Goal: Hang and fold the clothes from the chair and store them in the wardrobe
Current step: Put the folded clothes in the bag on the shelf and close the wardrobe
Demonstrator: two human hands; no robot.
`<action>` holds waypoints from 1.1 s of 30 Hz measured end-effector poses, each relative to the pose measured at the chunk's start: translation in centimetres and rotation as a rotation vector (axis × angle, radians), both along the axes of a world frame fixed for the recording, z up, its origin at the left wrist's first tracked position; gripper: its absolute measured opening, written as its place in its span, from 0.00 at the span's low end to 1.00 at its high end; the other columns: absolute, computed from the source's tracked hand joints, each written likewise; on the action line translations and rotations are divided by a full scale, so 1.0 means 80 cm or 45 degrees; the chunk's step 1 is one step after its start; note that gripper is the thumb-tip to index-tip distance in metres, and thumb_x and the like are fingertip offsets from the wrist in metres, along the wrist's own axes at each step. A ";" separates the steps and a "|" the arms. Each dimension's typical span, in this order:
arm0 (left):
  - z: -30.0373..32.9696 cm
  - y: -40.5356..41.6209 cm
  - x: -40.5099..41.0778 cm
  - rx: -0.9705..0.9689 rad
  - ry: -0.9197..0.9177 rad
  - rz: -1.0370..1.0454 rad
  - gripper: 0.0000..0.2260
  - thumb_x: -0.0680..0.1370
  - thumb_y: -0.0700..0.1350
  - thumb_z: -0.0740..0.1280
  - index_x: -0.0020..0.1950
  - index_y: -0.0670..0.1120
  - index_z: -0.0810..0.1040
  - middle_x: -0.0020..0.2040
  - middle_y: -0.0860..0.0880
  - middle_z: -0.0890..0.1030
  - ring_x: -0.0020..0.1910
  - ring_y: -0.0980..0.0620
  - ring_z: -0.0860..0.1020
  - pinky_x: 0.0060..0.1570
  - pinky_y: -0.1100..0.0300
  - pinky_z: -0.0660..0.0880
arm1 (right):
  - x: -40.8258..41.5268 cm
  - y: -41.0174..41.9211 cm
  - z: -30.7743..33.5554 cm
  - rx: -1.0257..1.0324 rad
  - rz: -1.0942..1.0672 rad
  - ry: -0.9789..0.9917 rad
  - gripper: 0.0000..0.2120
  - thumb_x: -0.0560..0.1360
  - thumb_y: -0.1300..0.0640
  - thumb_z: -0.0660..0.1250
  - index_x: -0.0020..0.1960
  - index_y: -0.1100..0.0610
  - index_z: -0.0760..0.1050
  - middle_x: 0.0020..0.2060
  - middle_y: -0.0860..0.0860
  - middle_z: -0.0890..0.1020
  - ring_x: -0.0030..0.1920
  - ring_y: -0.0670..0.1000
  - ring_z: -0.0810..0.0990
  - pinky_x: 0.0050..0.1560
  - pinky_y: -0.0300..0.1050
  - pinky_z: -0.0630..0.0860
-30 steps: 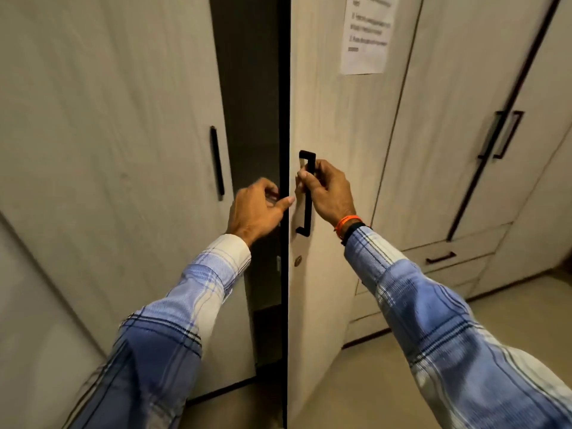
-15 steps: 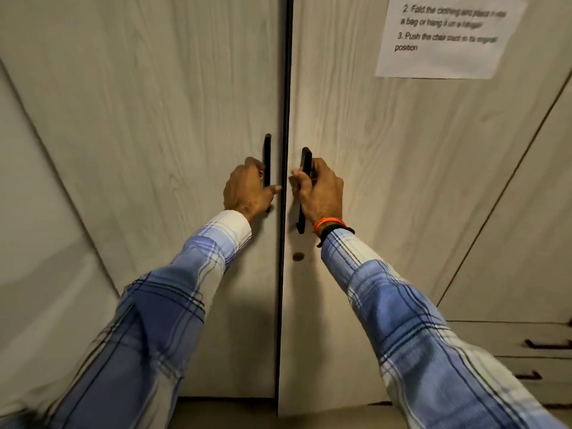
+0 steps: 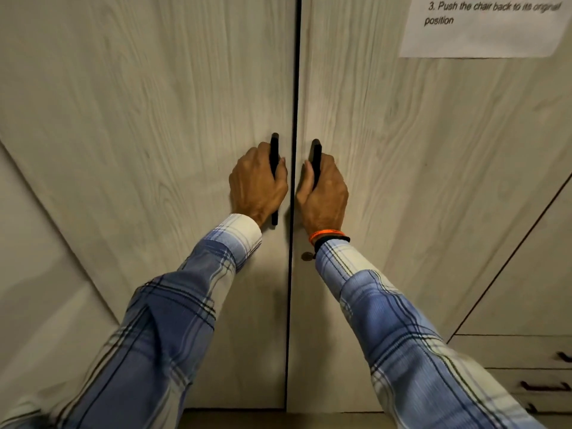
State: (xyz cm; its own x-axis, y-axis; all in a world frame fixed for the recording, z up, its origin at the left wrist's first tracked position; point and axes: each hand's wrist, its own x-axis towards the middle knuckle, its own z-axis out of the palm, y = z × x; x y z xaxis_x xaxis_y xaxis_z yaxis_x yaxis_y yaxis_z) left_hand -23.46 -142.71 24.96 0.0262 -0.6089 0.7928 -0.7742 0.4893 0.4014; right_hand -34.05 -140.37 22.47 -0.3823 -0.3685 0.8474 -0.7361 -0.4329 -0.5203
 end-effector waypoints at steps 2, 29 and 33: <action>-0.012 -0.010 0.000 -0.125 0.010 -0.030 0.11 0.78 0.49 0.61 0.48 0.42 0.76 0.40 0.45 0.78 0.38 0.45 0.76 0.35 0.51 0.74 | -0.001 -0.007 -0.005 -0.075 -0.025 0.027 0.08 0.79 0.61 0.62 0.54 0.63 0.77 0.41 0.56 0.80 0.39 0.55 0.78 0.41 0.47 0.76; -0.022 -0.014 0.009 -0.182 -0.094 -0.112 0.14 0.81 0.51 0.59 0.53 0.41 0.75 0.43 0.43 0.80 0.42 0.43 0.77 0.38 0.51 0.73 | 0.002 -0.020 -0.004 0.071 -0.220 0.084 0.15 0.81 0.53 0.58 0.58 0.63 0.75 0.46 0.56 0.80 0.44 0.57 0.79 0.38 0.46 0.70; -0.032 -0.027 0.005 -0.294 -0.051 -0.060 0.13 0.80 0.49 0.60 0.50 0.41 0.77 0.41 0.44 0.80 0.38 0.45 0.76 0.36 0.52 0.73 | 0.002 -0.038 -0.013 -0.036 -0.299 0.074 0.13 0.80 0.55 0.60 0.55 0.63 0.77 0.42 0.54 0.80 0.40 0.54 0.78 0.36 0.44 0.71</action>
